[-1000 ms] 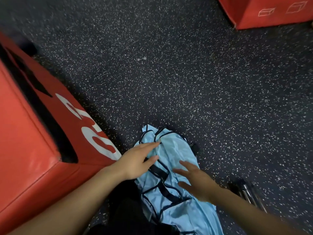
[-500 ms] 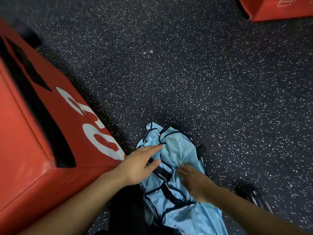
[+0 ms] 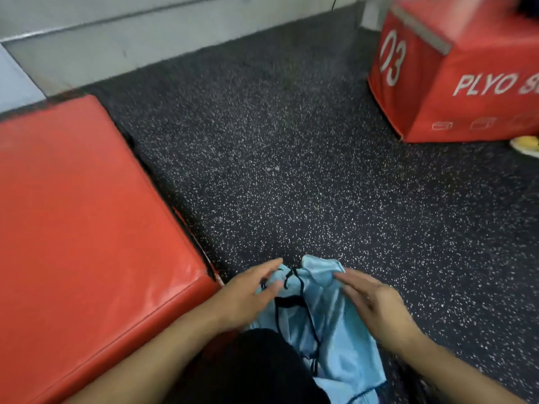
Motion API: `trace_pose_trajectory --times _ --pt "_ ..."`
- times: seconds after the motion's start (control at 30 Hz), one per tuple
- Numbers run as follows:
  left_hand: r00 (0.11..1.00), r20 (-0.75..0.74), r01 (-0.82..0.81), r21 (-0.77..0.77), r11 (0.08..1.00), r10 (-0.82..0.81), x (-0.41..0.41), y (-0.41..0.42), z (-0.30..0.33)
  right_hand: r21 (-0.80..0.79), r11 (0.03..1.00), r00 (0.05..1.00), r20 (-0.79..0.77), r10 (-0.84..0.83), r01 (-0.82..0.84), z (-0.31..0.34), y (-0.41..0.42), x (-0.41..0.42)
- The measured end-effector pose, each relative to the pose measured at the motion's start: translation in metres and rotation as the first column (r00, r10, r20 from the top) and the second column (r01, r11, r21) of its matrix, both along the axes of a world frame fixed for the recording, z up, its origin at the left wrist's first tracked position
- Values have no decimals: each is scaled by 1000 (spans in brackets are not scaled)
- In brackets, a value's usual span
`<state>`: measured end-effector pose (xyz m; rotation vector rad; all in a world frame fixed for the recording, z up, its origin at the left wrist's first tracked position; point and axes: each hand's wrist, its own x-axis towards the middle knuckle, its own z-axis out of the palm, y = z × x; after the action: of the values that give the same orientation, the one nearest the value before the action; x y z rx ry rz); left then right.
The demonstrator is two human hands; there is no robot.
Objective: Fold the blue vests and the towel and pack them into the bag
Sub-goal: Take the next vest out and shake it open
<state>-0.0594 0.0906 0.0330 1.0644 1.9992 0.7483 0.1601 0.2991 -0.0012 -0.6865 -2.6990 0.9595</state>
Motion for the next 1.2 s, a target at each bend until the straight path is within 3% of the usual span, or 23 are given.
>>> trace_pose_trajectory --times 0.07,0.17,0.37,0.63,0.83,0.97,1.2 --pt "991 96 -106 91 990 97 -2 -6 33 22 1000 996 -82 19 -17 44 -2 -9" --pt "981 101 -184 201 962 167 -7 -21 88 89 995 981 -180 67 -52 115 -11 -28" --pt "971 -7 -215 420 882 241 -31 -62 205 163 975 892 -402 205 -150 263 -49 -76" --pt "892 -187 -214 628 748 413 -76 -158 373 286 906 726 -543 421 -311 428 -136 -163" --pt "755 -342 -263 622 737 559 -96 -278 457 50 843 607 -670 426 -536 511 -233 -227" --pt "633 -388 -324 652 685 669 -98 -348 484 -116 724 566 -711 417 -680 544 -297 -256" --pt "568 -378 -385 663 642 731 -99 -439 496 -176 604 538 -685 492 -777 550 -381 -292"
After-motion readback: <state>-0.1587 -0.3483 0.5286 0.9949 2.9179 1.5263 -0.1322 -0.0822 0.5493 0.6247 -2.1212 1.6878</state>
